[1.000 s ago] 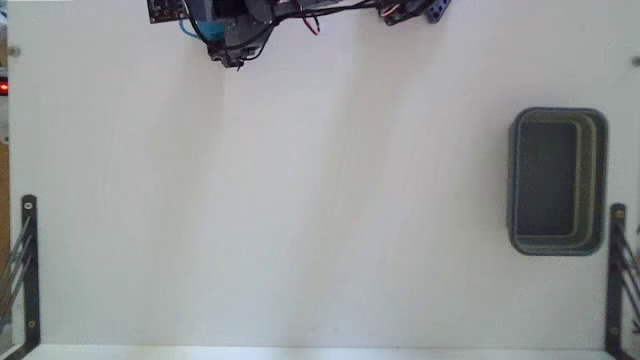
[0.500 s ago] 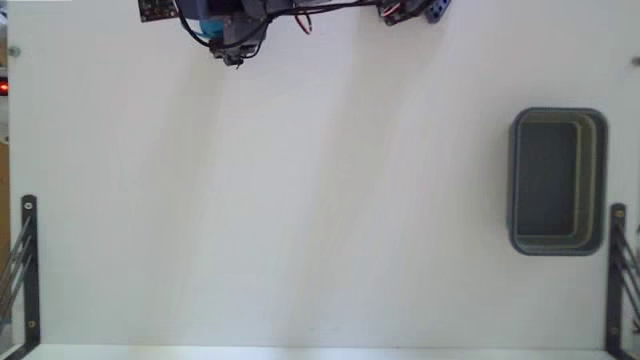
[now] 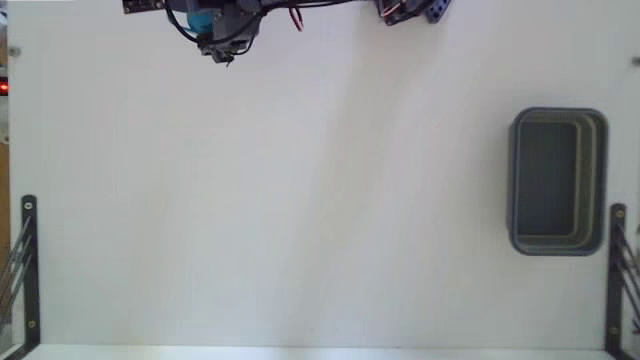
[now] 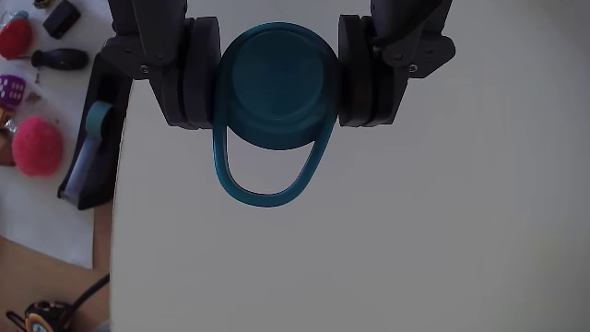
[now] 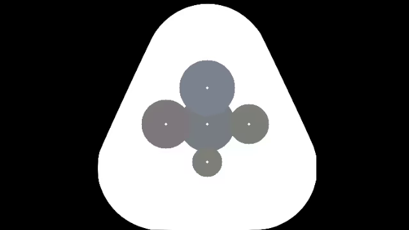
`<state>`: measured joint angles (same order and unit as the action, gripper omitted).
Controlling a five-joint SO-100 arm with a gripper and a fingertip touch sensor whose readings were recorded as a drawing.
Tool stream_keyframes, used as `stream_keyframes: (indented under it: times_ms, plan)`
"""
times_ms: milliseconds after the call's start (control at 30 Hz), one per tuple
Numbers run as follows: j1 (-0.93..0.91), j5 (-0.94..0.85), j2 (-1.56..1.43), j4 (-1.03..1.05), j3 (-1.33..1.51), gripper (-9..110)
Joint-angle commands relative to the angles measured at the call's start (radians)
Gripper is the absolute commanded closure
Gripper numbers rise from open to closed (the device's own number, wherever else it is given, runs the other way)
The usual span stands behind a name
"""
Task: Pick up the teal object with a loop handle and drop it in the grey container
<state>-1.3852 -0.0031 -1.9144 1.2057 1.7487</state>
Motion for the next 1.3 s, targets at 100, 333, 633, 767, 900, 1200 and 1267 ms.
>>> stream_keyframes:
  times_ms: [100,333,633,767,900,1200,1267]
  plan:
    - [-0.027,0.003,-0.016,0.099,-0.173,36]
    - [-0.027,0.003,0.014,0.175,-0.280,36]
    - [-0.027,0.003,0.014,0.175,-0.280,36]
    - [-0.022,0.003,0.015,0.175,-0.281,36]
    - [0.007,0.003,0.019,0.176,-0.286,36]
    - [0.143,0.003,0.037,0.179,-0.307,36]
    - [0.183,0.003,0.042,0.180,-0.313,36]
